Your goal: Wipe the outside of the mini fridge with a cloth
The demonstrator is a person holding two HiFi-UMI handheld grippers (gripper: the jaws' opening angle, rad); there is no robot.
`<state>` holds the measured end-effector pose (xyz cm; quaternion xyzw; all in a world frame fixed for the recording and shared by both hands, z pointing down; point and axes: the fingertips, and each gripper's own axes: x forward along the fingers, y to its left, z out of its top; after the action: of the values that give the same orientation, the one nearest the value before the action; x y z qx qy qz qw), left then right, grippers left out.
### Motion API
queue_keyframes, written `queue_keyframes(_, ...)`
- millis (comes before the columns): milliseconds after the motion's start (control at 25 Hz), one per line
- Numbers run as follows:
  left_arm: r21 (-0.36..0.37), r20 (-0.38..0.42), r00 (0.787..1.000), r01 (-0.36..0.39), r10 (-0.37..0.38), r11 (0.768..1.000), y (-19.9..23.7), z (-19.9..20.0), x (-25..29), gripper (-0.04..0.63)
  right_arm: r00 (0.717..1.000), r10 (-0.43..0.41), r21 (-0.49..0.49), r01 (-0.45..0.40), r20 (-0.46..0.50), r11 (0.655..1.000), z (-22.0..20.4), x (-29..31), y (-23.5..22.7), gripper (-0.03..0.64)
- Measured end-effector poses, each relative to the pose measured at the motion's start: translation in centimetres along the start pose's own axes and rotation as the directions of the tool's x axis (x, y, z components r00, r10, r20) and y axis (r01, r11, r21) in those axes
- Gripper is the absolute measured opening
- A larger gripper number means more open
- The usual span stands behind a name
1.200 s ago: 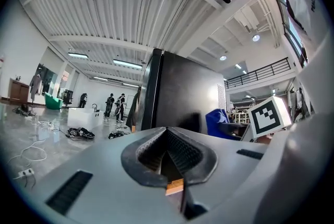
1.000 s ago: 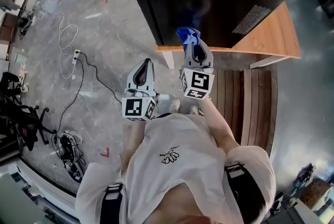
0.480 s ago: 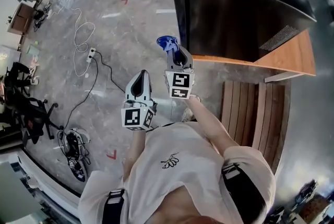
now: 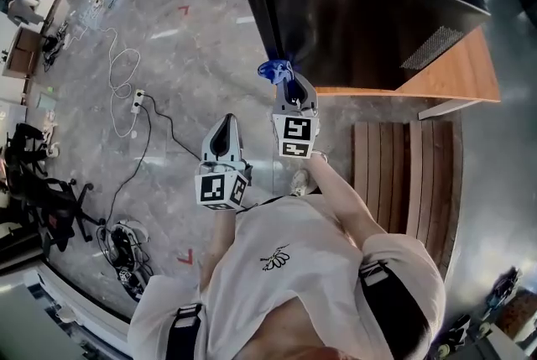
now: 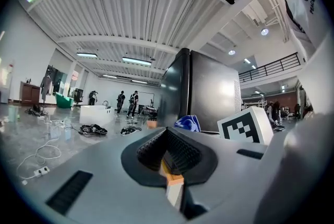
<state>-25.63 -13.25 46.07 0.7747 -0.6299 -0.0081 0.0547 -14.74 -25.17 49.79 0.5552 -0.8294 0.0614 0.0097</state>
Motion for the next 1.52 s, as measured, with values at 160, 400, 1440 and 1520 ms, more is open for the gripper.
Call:
queue_keyframes(160,-0.013,0.001,0.999,0.045,-0.045,0.999,-2.4,-0.1,1.6,0.005,0.997,-0.071,-0.003,0.071,-0.01,0.997,0.0,-1.5,-4.3,0.061)
queue_keyframes(400,-0.028,0.008,0.993,0.116,-0.116,0.993,-7.7,0.1,3.9,0.005,0.979,-0.2,-0.015,0.199,-0.031,0.98,0.1,-5.1,-13.1,0.061)
queue_keyframes(1440,-0.013,0.009,0.985,0.172,-0.172,0.985,-17.6,-0.5,6.0,0.005,0.834,-0.55,0.052,0.552,-0.043,0.832,1.2,-13.9,-36.1,0.061)
queue_keyframes(1520,-0.016,0.006,0.986,0.168,-0.168,0.986,-17.5,-0.6,5.8,0.005,0.829,-0.557,0.036,0.558,-0.037,0.829,1.4,-14.1,-36.6,0.061)
